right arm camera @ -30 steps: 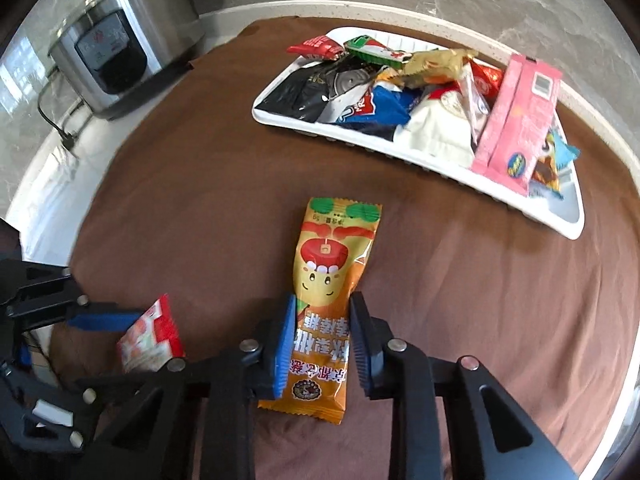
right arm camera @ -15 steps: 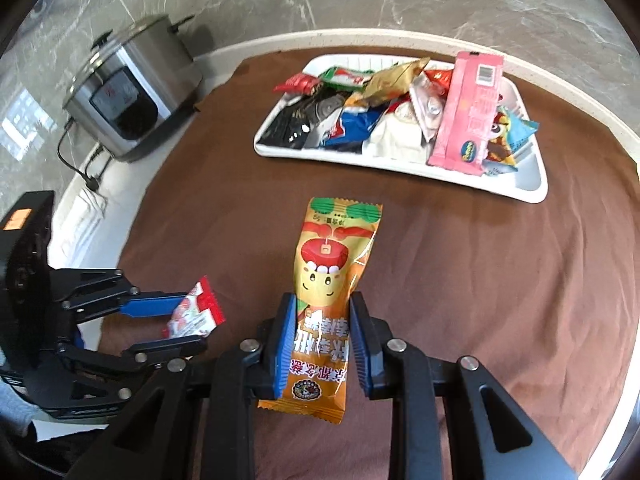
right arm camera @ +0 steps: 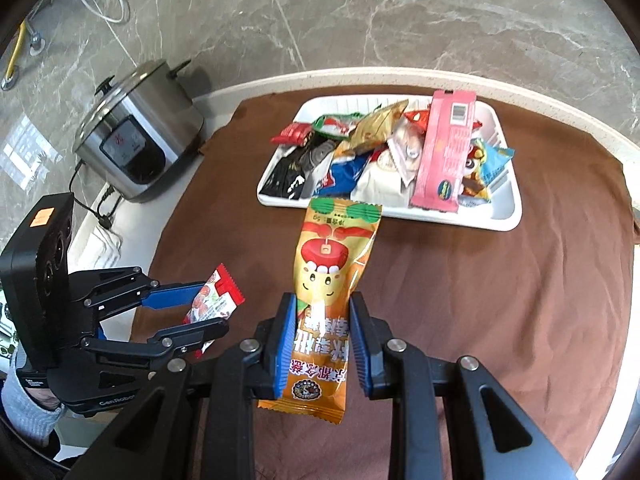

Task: Organize snacks
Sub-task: 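Lift the white-red packet with the left tool while the right tool grasps the orange-yellow bar, then carry the white-red packet and orange-yellow bar over the white tray with both tools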

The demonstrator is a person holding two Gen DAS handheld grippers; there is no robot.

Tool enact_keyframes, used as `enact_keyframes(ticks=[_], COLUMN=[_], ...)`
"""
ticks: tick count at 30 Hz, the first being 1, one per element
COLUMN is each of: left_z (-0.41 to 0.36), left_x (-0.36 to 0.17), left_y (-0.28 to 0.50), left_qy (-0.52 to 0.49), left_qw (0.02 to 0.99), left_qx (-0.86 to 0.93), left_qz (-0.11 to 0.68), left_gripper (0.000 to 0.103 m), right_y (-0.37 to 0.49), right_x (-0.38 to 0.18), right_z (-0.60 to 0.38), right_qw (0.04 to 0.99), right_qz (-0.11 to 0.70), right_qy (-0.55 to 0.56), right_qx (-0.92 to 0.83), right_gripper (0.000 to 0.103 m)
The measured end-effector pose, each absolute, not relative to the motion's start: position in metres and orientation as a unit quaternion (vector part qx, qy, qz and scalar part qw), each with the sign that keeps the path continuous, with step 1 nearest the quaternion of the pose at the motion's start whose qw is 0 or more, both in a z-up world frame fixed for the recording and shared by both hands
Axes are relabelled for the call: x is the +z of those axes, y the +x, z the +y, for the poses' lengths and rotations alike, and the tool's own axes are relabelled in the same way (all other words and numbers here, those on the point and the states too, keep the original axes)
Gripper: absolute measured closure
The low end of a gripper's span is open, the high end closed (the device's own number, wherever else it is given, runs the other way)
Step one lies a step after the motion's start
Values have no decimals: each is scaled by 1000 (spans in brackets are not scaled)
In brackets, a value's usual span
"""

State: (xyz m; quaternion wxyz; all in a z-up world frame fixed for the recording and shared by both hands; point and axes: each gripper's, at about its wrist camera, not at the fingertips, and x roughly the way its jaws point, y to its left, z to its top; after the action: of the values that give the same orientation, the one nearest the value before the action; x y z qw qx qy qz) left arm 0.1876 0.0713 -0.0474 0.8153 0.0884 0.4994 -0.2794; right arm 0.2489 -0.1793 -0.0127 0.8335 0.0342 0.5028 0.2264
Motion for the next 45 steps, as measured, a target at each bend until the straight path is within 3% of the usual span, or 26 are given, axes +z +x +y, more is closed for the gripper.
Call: enact_keyframes(ticks=[25,45], left_z=[64,66], left_x=[-24,-18], left_y=[220,340], left_qy=[92,-3], left_qw=[837,857], left_qx=[-259,-236], left_qz=[473,457], left_gripper=[70,70], right_y=[273,377], right_x=[5,-7], right_z=[-188,-185], right_qw=[848,869], right_qz=[481,461], right_qy=[57,36], right_qx=[213,176], right_gripper=[74,74])
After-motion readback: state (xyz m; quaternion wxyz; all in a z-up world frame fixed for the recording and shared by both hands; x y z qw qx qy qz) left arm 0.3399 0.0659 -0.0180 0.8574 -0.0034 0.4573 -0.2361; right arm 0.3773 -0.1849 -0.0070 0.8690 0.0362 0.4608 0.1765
